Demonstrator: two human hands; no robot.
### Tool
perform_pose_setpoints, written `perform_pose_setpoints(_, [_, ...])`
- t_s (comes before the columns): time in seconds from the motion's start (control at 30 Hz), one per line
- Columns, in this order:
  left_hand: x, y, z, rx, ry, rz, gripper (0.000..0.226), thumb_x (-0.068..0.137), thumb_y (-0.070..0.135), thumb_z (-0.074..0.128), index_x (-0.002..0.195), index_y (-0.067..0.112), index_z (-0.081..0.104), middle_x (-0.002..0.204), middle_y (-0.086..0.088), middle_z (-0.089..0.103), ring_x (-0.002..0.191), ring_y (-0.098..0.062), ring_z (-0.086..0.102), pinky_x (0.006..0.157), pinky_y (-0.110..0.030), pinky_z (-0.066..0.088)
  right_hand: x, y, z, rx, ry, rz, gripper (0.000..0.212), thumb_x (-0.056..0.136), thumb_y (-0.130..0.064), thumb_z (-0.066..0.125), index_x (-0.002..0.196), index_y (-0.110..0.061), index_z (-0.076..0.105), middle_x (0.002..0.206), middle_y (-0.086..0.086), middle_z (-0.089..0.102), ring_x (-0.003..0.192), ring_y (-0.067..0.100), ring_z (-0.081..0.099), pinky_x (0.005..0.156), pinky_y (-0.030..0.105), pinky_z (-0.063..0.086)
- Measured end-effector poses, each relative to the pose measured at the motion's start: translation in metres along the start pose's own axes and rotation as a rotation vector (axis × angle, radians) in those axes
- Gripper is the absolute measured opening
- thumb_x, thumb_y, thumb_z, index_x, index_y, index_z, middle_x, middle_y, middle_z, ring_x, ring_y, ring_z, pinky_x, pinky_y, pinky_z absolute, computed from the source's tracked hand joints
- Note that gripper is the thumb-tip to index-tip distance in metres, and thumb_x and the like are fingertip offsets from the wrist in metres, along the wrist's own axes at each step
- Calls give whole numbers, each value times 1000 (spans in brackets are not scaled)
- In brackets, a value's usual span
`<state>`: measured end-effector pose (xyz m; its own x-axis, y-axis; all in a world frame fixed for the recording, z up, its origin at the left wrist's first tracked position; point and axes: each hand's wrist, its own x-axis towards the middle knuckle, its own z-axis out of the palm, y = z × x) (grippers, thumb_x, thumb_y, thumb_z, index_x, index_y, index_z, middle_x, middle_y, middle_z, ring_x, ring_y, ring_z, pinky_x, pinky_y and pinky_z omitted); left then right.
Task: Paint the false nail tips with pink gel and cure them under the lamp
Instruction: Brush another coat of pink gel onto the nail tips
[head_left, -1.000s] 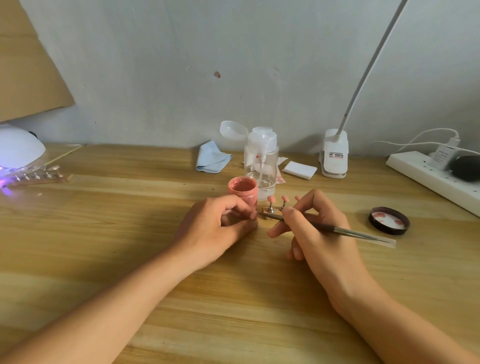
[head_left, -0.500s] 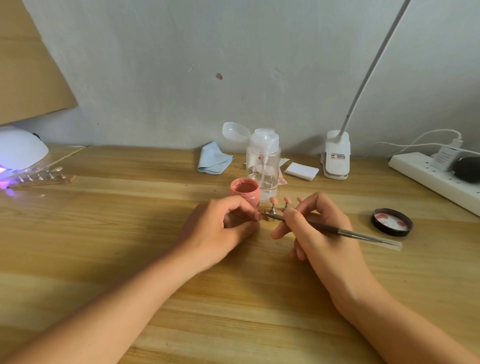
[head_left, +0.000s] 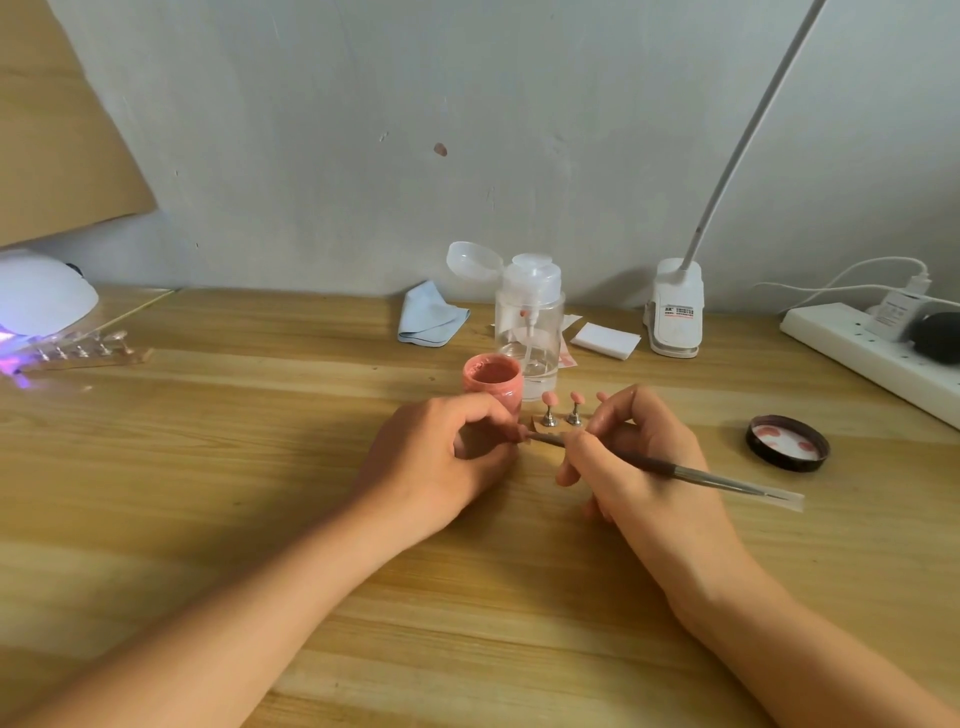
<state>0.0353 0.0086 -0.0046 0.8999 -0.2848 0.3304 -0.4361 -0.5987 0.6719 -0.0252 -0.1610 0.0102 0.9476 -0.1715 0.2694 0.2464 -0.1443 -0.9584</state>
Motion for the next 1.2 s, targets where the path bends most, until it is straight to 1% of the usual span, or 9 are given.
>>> perform_pose_setpoints(0.1, [0,0,0,17,4,15,14,81,30,76,78,41,69,42,13,45,40,-7,38,45,-22,26,0,-1,1,-20,9,-3,18,82,-11,66,79,-10,48,66,19,64,48,9,49,51,28,39])
perform_pose_setpoints(0.2, [1,0,0,11,6,20,14,81,31,76,78,42,69,40,12,43,39,-8,36,44,-23,24,-1,-4,3,-50,28,5,20,71,-25,64,77,-13,48,71,27,59,58,20,46,54,44,39])
perform_pose_setpoints(0.3, [1,0,1,12,6,18,13,81,32,76,78,43,69,39,12,42,38,-8,36,44,-23,22,-2,-5,4,-68,38,1,18,68,-25,60,76,-14,48,71,27,59,60,24,47,55,53,43])
perform_pose_setpoints(0.43, [1,0,0,5,0,19,19,81,32,76,75,48,67,39,11,42,38,-7,35,44,-23,23,-2,-5,3,-92,33,5,16,68,-25,60,74,-17,47,71,27,59,61,25,47,56,52,43])
perform_pose_setpoints(0.63, [0,0,0,8,-2,7,14,81,34,75,77,45,69,39,11,42,38,-7,35,44,-23,24,-1,-4,3,-111,28,17,17,66,-25,59,73,-17,46,70,27,56,57,20,42,55,39,37])
perform_pose_setpoints(0.77, [-1,0,-1,5,-12,-8,10,80,39,74,83,47,69,39,11,42,39,-7,36,45,-24,28,0,-2,3,-119,43,14,20,66,-25,59,76,-13,46,69,29,53,58,21,41,54,43,38])
perform_pose_setpoints(0.9, [0,1,-1,1,-12,-10,8,81,36,75,83,43,71,38,11,41,38,-7,35,44,-23,27,0,-1,3,-131,41,22,17,65,-26,58,72,-18,45,63,20,52,55,19,40,54,36,36])
perform_pose_setpoints(1.07, [-1,1,-1,-3,-15,-12,8,81,36,75,83,43,71,39,10,40,38,-7,35,44,-23,27,0,-2,2,-124,38,15,19,66,-25,58,75,-15,46,69,28,53,57,21,40,55,40,37])
perform_pose_setpoints(1.2, [-1,2,-2,-5,-17,-4,12,81,37,75,80,47,68,39,10,41,39,-7,34,44,-23,25,0,0,0,-93,25,-18,19,82,-12,65,80,-10,46,74,32,53,61,24,44,55,46,39])
